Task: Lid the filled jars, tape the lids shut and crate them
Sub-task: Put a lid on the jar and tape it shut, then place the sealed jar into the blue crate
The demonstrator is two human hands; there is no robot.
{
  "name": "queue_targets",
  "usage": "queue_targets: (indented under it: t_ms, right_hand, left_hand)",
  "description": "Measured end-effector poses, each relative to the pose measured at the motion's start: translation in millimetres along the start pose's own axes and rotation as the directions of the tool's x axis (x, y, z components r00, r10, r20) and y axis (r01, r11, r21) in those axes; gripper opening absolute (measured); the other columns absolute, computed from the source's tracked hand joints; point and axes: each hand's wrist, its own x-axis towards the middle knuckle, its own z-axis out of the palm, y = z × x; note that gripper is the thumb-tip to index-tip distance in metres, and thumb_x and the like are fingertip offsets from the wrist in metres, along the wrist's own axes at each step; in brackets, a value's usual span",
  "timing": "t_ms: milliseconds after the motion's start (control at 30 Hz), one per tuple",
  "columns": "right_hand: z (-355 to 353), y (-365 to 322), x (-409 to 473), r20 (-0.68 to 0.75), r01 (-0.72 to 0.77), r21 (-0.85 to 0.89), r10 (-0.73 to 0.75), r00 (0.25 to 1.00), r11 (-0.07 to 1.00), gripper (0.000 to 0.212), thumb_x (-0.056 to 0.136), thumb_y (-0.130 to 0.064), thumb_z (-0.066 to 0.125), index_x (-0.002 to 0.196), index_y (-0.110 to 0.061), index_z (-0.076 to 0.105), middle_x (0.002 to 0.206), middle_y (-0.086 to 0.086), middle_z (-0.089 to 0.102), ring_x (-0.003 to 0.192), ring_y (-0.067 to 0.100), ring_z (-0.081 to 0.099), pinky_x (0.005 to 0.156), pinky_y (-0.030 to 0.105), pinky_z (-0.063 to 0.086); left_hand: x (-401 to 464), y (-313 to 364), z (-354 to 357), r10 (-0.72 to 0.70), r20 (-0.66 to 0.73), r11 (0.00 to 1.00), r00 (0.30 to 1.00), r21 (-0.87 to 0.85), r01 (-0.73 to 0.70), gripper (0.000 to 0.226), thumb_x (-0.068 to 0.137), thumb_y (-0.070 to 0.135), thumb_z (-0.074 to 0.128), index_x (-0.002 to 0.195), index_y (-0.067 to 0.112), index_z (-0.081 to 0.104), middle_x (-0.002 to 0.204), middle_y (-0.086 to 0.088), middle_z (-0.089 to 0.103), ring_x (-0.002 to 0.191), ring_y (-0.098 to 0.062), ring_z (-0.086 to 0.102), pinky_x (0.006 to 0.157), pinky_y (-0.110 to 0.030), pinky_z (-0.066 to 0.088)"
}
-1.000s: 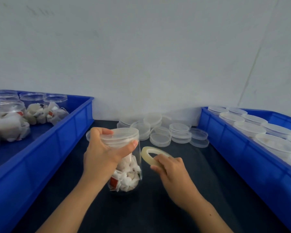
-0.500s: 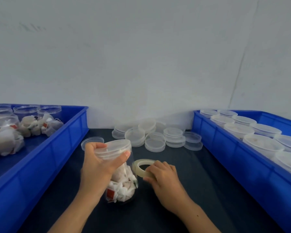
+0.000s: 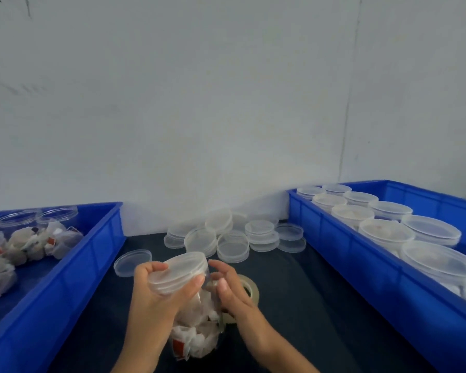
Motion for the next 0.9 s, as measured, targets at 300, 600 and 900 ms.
queue_targets:
  t_ms: [300,600,900]
  right_hand:
    - [2,-28,-7,-0.012,0.027,0.141,-0.025,1.0,0.99,0.044,0.102,-0.016,0.043,0.143,-0.027,0.028,0.127,0.006,0.052,0.112,0.011,0.054,0.097,0.023,0.046]
    - [-21,-52,-29,-0.172,0.014,0.386,0.057,0.984,0.922,0.043,0.102,-0.016,0.044,0.144,-0.025,0.042,0.125,0.004,0.065,0.113,0.018,0.063,0.087,0.026,0.054]
    - [-74,-105,-59,-0.127,-0.046,0.017,0.048,0.991,0.999,0.071,0.096,-0.03,0.055,0.154,-0.029,0.015,0.147,-0.001,0.038,0.126,0.011,0.049,0.101,0.023,0.045]
  left_hand:
    - [-6,5,15,-0.003,0.086,1.0,0.996,0.026,0.001,0.074,0.061,0.042,0.074,0.122,0.037,0.034,0.1,0.014,0.05,0.087,-0.007,0.055,0.064,-0.028,0.044]
    - [-20,36,49,-0.032,0.241,0.997,0.97,-0.058,0.047,0.082,0.057,0.049,0.072,0.127,0.032,0.033,0.109,0.008,0.055,0.094,-0.012,0.06,0.068,-0.027,0.047]
    - [-36,85,98,-0.066,0.308,0.98,0.949,-0.159,0.12,0.103,0.044,0.057,0.079,0.131,0.025,0.033,0.118,-0.011,0.059,0.104,-0.026,0.063,0.091,-0.046,0.052]
